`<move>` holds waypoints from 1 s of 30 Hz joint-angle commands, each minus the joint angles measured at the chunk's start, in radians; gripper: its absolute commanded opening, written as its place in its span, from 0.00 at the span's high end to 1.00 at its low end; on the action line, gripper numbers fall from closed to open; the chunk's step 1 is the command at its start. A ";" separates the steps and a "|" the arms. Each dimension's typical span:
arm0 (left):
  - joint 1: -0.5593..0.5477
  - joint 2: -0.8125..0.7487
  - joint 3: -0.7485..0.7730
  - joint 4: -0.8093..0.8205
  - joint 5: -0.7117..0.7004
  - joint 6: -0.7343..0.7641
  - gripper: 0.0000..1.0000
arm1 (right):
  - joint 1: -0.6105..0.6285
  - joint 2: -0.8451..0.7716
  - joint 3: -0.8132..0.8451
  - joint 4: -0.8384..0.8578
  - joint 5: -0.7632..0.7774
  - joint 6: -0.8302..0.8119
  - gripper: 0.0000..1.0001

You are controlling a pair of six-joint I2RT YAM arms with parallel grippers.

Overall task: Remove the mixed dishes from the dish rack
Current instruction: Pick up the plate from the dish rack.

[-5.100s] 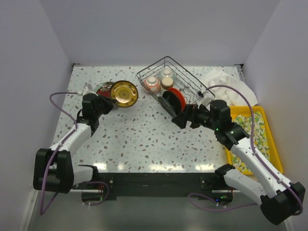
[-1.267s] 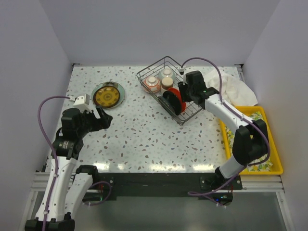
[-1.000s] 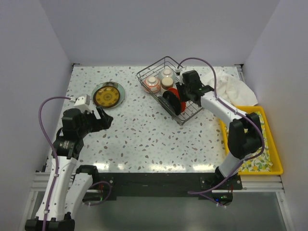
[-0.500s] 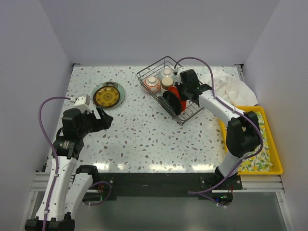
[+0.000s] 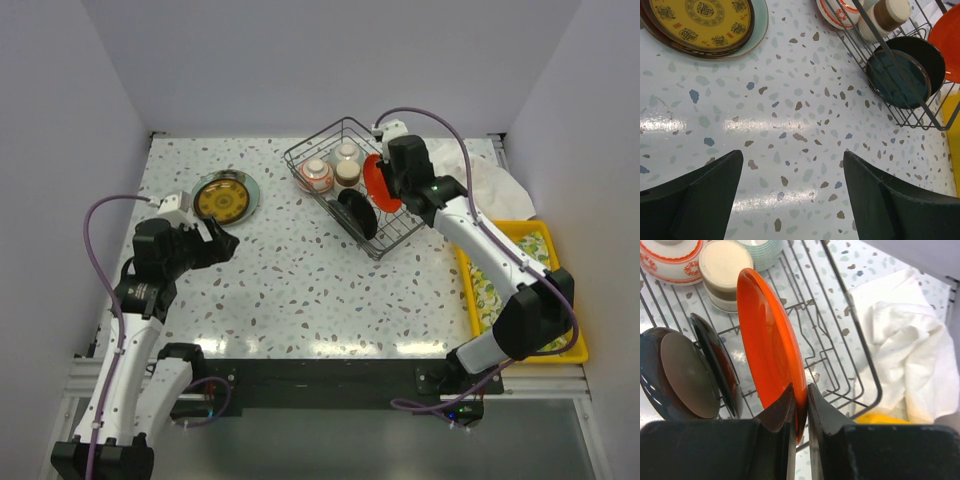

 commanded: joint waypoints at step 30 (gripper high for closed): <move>-0.419 0.199 0.028 0.474 -0.054 -0.226 0.15 | 0.002 -0.387 -0.365 0.352 -0.750 0.688 1.00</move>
